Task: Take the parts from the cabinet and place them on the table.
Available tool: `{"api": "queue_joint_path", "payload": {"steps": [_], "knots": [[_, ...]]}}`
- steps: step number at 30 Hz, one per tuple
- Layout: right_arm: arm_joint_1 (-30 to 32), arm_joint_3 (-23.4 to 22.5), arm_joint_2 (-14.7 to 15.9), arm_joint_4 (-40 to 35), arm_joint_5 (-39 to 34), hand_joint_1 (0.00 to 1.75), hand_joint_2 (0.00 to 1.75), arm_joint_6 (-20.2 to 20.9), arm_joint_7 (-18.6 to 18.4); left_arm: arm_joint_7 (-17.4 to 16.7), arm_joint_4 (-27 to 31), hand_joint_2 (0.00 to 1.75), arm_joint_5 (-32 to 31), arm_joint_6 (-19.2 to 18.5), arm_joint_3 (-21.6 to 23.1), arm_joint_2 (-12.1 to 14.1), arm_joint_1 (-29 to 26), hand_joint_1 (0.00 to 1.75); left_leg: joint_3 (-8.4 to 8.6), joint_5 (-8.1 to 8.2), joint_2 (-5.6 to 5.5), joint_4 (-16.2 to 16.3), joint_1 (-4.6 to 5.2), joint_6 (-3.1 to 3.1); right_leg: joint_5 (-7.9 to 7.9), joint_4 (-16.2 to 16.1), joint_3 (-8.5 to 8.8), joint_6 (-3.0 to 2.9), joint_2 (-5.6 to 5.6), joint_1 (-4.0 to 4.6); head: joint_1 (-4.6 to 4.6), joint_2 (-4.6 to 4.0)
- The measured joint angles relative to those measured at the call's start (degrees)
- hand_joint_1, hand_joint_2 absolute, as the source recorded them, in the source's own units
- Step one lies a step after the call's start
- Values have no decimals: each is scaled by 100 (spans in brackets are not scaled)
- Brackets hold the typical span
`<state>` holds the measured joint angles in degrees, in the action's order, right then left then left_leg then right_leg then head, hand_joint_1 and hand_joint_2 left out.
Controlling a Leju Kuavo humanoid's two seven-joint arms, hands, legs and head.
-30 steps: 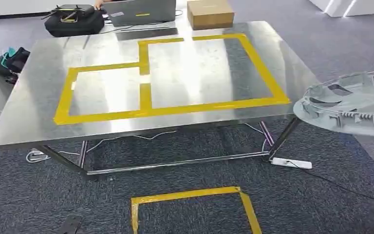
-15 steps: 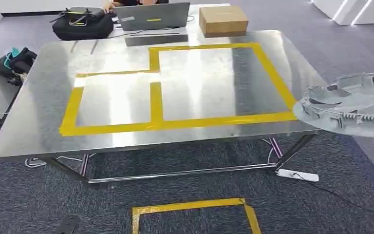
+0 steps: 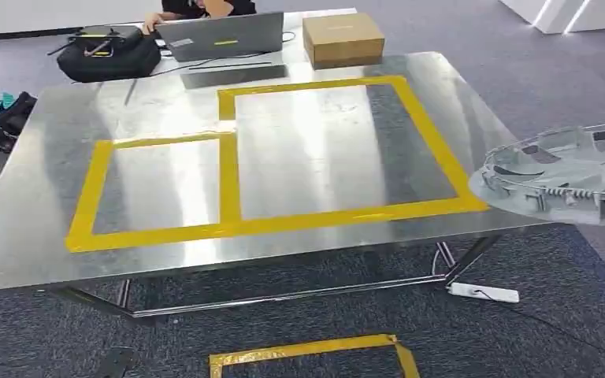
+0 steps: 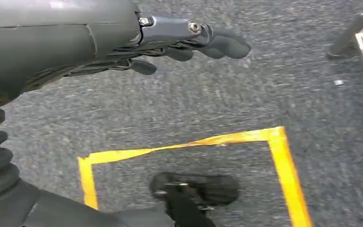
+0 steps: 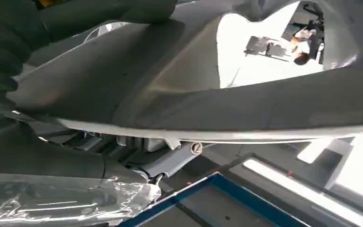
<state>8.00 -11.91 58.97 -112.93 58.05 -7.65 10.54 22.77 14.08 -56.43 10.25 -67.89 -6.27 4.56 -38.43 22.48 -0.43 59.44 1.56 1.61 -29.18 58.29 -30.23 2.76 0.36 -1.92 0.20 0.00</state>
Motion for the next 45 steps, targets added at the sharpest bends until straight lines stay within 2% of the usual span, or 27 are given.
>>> {"api": "queue_joint_path", "payload": {"steps": [1, 2, 4, 6, 7, 8, 9, 10, 11, 13, 15, 16, 17, 19, 21, 22, 25, 26, 27, 30, 32, 35, 37, 39, 41, 43, 45], "knots": [[-12, 42, -33, 7, 35, 175, 175, 24, 29, -2, 0, 175, -7, 2, 0, 2, 1, 0, -45, 179, -11, -169, 52, 25, -58, -32, 58, 49, 37, 21, -20, 0], [-38, 83, -77, 15, 118, 175, 175, 31, 48, -2, 0, 175, -9, 4, 0, 11, -21, 0, 59, 189, -50, -215, 46, 39, -162, -142, 140, 87, 39, 31, -6, 2], [-118, 276, -217, 85, 317, 175, 175, 2, 85, -2, 0, 175, -39, 0, 7, -13, -7, 0, 223, 228, -31, -395, 2, 56, 6, -144, 391, 178, 49, 63, -4, 2], [-223, 580, -419, 262, 548, 175, 175, -87, 79, -2, 0, 175, -76, -9, 22, 0, 15, 0, 407, -45, -21, -420, -40, 70, -125, -74, 407, 212, 8, 73, -18, 2], [-327, 801, -573, 396, 678, 175, 175, -162, 70, -13, 0, 175, -92, -9, 39, -2, 30, 0, 501, -9, -15, -443, -40, 86, -134, 427, 160, 233, -3, 68, 35, 2], [-419, 1035, -715, 535, 786, 175, 175, -229, 66, -18, 0, 175, -120, -9, 66, -13, 45, 0, 533, 34, -12, -443, -36, 98, -242, 909, -152, 255, -2, 70, 2, 2], [-521, 1253, -842, 680, 870, 175, 175, -269, 50, -31, 0, 175, -125, -9, 83, -15, 57, 0, 562, 80, -7, -443, -32, 112, -475, 1287, -444, 259, -2, 72, 13, 2], [-609, 1496, -982, 831, 938, 175, 175, -293, 39, -39, 0, 175, -136, -11, 94, -20, 68, 0, 599, 126, -7, -441, -30, 117, -705, 1510, -679, 241, -3, 71, 22, 2], [-686, 1802, -1137, 1010, 1006, 175, 175, -297, 28, -59, 0, 175, -157, -13, 105, -31, 68, 0, 639, 170, -13, -436, -30, 118, -739, 1473, -797, 249, -3, 69, 37, 2], [-900, 2189, -1310, 1218, 1045, 175, 175, -334, 33, -90, 0, 175, -190, -15, 127, -35, 65, 0, 751, 258, -30, -427, -38, 88, -277, 819, -685, 245, -5, 63, 37, 2], [-1146, 2645, -1601, 1550, 1067, 175, 175, -354, 37, -125, 0, 175, -229, -17, 168, -33, 85, 0, 846, 376, -32, -419, -29, 14, 557, -34, -413, 287, -26, 27, 58, 2], [-1262, 2814, -1716, 1679, 1062, 175, 175, -385, 44, -136, 0, 175, -241, -15, 184, -22, 105, 0, 882, 390, -34, -389, -16, -17, 368, -76, -446, 187, -35, 59, 55, 2], [-1339, 3048, -1860, 1805, 1053, 175, 175, -396, 50, -166, 0, 175, -245, -13, 210, -20, 125, 0, 845, 395, -35, -392, -6, -29, 437, -36, -396, 88, -11, 70, 39, 2], [-1454, 3361, -2036, 1997, 1029, 175, 175, -415, 66, -225, 0, 175, -251, 0, 236, -22, 143, 0, 854, 413, -33, -393, -8, -55, 484, -26, -415, 33, -8, 75, 46, 2], [-1571, 3567, -2177, 2123, 1003, 175, 175, -448, 50, -234, -2, 175, -282, 2, 258, -35, 175, 0, 652, 351, -24, -62, -15, -142, 473, -53, -369, -15, -3, 42, 44, 2], [-1617, 3648, -2232, 2173, 997, 175, 175, -479, 48, -234, -2, 175, -289, 4, 267, -42, 194, 0, 410, 436, -21, 332, -33, -194, 452, -63, -355, -45, -13, 41, 11, 2], [-1704, 3843, -2337, 2324, 959, 175, 175, -507, 33, -238, -2, 175, -295, 2, 286, -48, 197, 0, -371, 969, -17, 1425, -67, -255, 385, -63, -329, -102, -19, 47, 6, 2], [-1713, 3897, -2367, 2365, 929, 175, 175, -518, 33, -238, -2, 175, -295, 2, 289, -48, 191, 0, -494, 933, -17, 1484, -70, -251, 355, -63, -298, -108, -17, 51, 6, 2], [-1720, 3949, -2404, 2402, 903, 175, 175, -522, 33, -238, -2, 175, -297, 0, 293, -48, 188, 0, -477, 737, -17, 1316, -70, -233, 324, -63, -254, -109, -16, 58, 6, 2], [-1752, 4085, -2542, 2505, 789, 175, 175, -522, 33, -251, -2, 175, -313, 0, 324, -46, 190, 0, 47, -221, -6, -39, -51, -119, 219, -75, -89, -101, -15, 78, 9, 2], [-1808, 4212, -2697, 2630, 693, 175, 175, -529, 61, -282, -2, 175, -341, -2, 359, -48, 216, 0, 143, -25, 11, -354, -29, -82, 164, -59, -87, -45, 14, 113, -2, 2], [-1905, 4414, -2917, 2815, 654, 175, 175, -594, 196, -295, -2, 175, -395, -9, 409, -59, 220, 0, 179, -137, -4, -368, -39, -46, 113, -124, -41, 52, 15, 123, 0, 2], [-2092, 4550, -3057, 2978, 636, 175, 175, -706, 308, -297, -2, 175, -439, -24, 461, -74, 245, 0, 277, -137, 4, -419, -90, 6, -44, 138, -160, 92, -2, 121, 57, 2], [-2424, 4752, -3248, 3246, 575, 175, 175, -713, 396, -297, -2, 175, -492, -59, 529, -66, 291, 0, 288, -116, 8, -413, -83, 34, -448, 1093, -700, 122, -6, 116, 63, 2], [-2649, 4915, -3409, 3483, 503, 175, 175, -695, 452, -304, -2, 175, -527, -89, 581, -74, 323, 0, 296, -88, 2, -408, -64, 57, -581, 1752, -1132, 138, -5, 120, 68, 2], [-2880, 5069, -3572, 3738, 450, 175, 175, -669, 492, -308, -2, 175, -533, -109, 636, -96, 325, 0, 346, -50, -42, -403, -58, 49, -123, 1343, -1052, 122, -5, 120, 70, 2], [-3133, 5161, -3692, 3948, 402, 175, 175, -621, 514, -306, -2, 175, -535, -120, 680, -103, 333, 0, 402, -2, -70, -378, -59, 14, 491, 284, -619, 99, -2, 120, 72, 2]]}}
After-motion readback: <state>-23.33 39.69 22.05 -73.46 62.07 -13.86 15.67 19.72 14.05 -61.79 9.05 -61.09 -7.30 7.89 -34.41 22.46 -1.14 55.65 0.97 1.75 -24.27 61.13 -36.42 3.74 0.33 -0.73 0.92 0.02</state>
